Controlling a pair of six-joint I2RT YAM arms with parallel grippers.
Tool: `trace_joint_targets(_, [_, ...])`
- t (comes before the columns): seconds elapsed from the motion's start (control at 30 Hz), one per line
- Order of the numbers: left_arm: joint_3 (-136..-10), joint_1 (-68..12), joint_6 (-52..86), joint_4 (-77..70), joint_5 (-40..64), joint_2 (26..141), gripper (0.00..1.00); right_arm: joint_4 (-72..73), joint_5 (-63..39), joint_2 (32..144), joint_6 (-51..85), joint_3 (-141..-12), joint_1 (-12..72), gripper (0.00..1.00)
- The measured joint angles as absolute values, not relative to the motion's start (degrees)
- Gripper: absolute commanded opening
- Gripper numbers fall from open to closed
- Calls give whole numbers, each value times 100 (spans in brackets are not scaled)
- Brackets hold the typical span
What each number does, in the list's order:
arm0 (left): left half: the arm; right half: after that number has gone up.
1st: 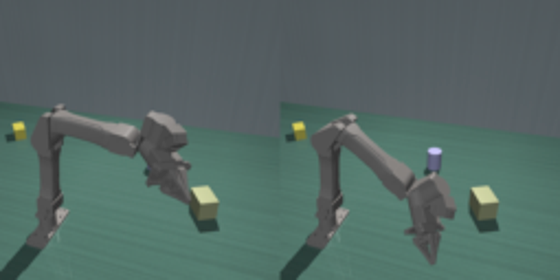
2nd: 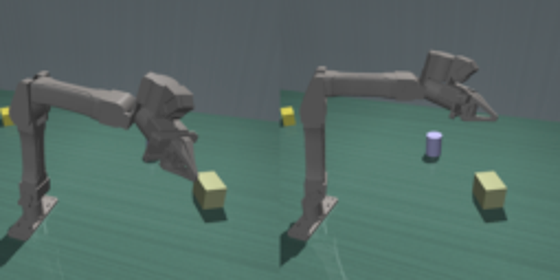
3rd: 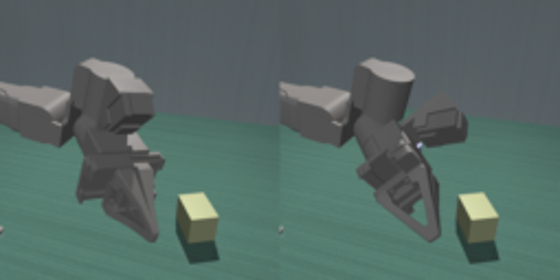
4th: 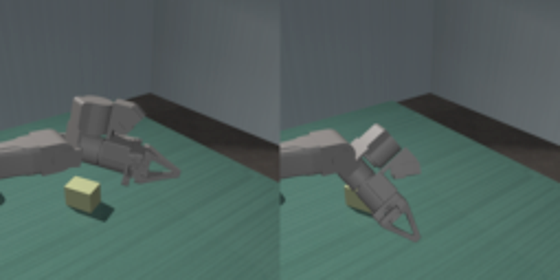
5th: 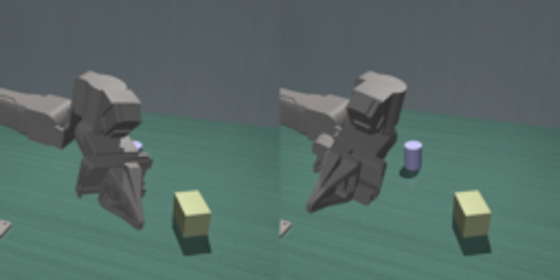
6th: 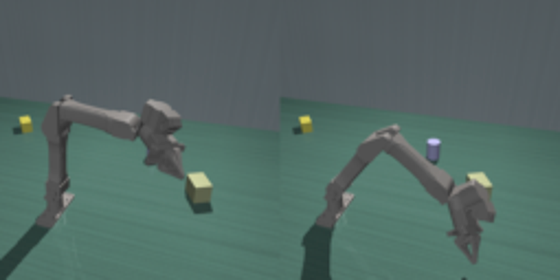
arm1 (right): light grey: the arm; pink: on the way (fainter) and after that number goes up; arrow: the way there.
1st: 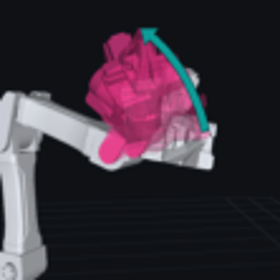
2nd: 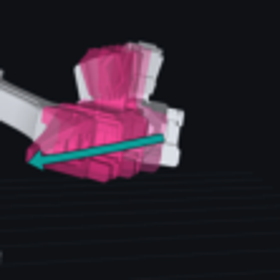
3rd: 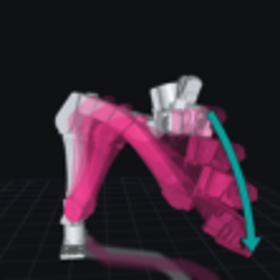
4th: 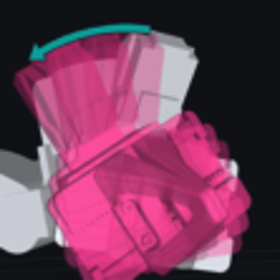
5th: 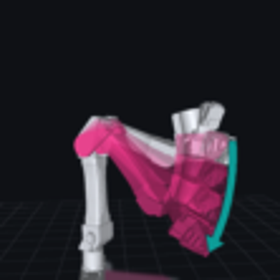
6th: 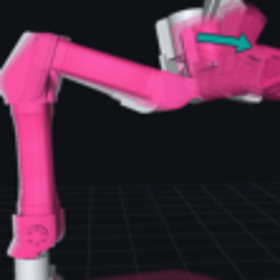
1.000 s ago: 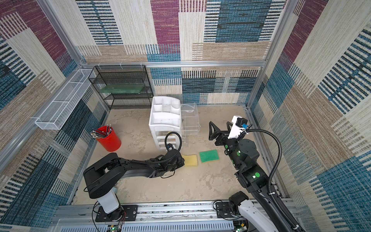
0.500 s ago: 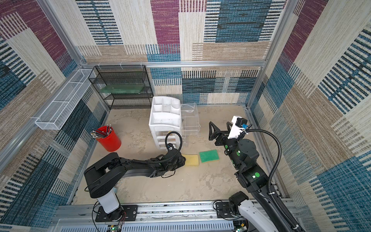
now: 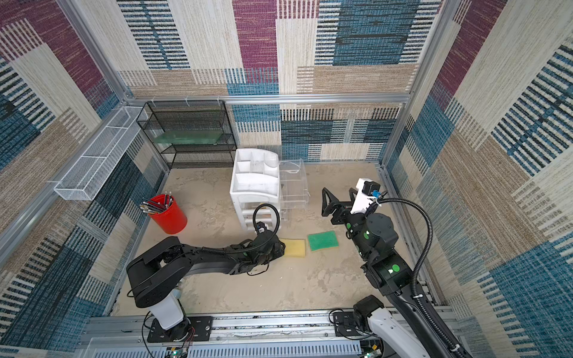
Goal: Take the sponge out of the drawer
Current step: Place the sponge at the center of the board.
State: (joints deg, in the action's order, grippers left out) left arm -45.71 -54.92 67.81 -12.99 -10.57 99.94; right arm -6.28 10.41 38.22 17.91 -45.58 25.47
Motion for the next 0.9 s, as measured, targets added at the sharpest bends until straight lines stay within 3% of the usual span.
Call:
trace_joint_targets(0.3, [-4491, -5507, 6840, -1256, -1188, 9786, 77, -626, 950, 3865, 1789, -4558, 2526, 99])
trace_joint_targets(0.67, [-4475, -5551, 6840, -1181, -1282, 9559, 86, -628, 941, 3935, 1774, -4558, 2512, 100])
trace_joint_targets(0.8, [-4484, -5590, 6707, -958, -1358, 9155, 86, -628, 939, 4023, 1774, -4565, 2499, 95])
trace_joint_targets(0.9, [-4560, -5623, 6469, -652, -1417, 8705, 99, -631, 937, 4097, 1772, -4578, 2471, 95])
